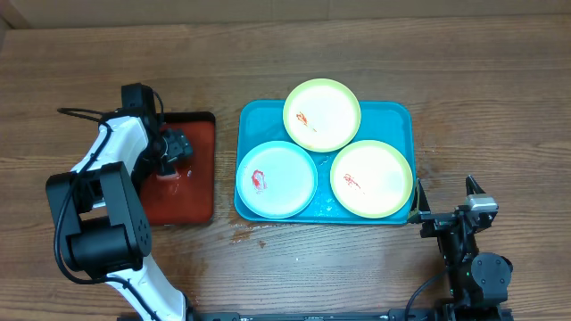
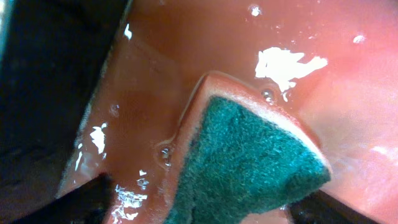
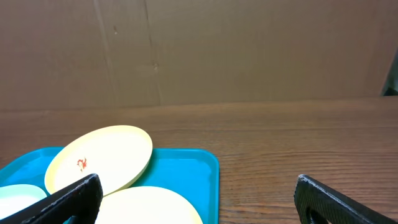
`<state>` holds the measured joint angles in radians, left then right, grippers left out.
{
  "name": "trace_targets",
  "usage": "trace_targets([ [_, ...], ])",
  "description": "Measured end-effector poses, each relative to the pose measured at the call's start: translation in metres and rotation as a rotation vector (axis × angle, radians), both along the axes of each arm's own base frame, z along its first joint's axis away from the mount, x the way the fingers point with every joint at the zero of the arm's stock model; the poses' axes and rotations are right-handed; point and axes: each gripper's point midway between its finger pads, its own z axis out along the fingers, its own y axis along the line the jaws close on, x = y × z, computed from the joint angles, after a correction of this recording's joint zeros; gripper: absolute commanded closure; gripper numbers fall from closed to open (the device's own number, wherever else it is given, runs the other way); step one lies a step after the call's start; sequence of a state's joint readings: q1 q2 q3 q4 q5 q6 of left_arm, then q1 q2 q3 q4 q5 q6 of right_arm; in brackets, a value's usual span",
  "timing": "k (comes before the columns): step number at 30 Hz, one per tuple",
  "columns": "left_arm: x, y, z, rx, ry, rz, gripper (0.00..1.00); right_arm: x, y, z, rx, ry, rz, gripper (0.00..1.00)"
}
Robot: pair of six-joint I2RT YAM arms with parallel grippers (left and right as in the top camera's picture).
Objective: Clean dirty plates on tray and stack at the side
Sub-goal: 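Grasp the green sponge with the left gripper and soak it, then carry the sponge with the left gripper onto the white plate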
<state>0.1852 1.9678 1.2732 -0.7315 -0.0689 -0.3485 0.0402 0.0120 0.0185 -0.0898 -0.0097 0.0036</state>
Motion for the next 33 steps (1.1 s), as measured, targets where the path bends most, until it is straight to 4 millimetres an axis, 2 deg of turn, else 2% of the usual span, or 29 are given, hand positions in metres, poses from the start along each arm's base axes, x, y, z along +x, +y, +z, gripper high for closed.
trace_targets([
  [3,0.001,0.001,0.000,0.008,-0.003,-0.007,0.93,0.000,0.000,0.000,0.000,0.000,0.000,0.00],
  [4,0.001,0.002,0.000,0.015,-0.003,-0.008,0.96,0.000,0.000,0.000,0.000,0.000,0.000,0.00],
  [8,-0.003,0.003,0.000,0.018,0.016,-0.013,0.96,0.000,0.000,0.000,0.000,0.000,0.000,0.00],
  [12,-0.017,0.000,0.008,0.004,0.091,-0.014,0.96,0.000,0.000,0.000,0.000,0.000,0.000,0.00],
  [16,-0.014,0.001,0.042,-0.001,0.131,-0.014,0.96,0.000,0.000,0.000,0.000,0.000,0.000,0.00],
  [20,0.006,0.003,0.081,0.001,0.076,-0.014,0.96,0.000,0.000,0.000,0.000,0.001,0.000,0.00],
  [23,0.012,0.001,0.091,-0.013,0.046,-0.016,0.96,0.000,0.000,0.000,0.000,0.000,0.000,0.00],
  [26,0.016,-0.001,0.081,-0.022,0.022,-0.012,0.96,0.000,0.000,0.000,0.000,0.000,0.000,0.00],
  [29,0.015,-0.004,0.052,-0.032,0.006,-0.013,0.96,0.000,0.000,0.000,0.000,0.000,0.000,0.00],
  [31,0.002,-0.008,0.032,-0.051,0.038,-0.014,0.96,0.000,0.000,0.000,0.000,0.000,0.000,0.00],
  [33,-0.013,-0.013,0.021,-0.074,0.089,-0.019,0.96,0.000,0.000,0.000,0.000,0.000,0.000,0.00],
])
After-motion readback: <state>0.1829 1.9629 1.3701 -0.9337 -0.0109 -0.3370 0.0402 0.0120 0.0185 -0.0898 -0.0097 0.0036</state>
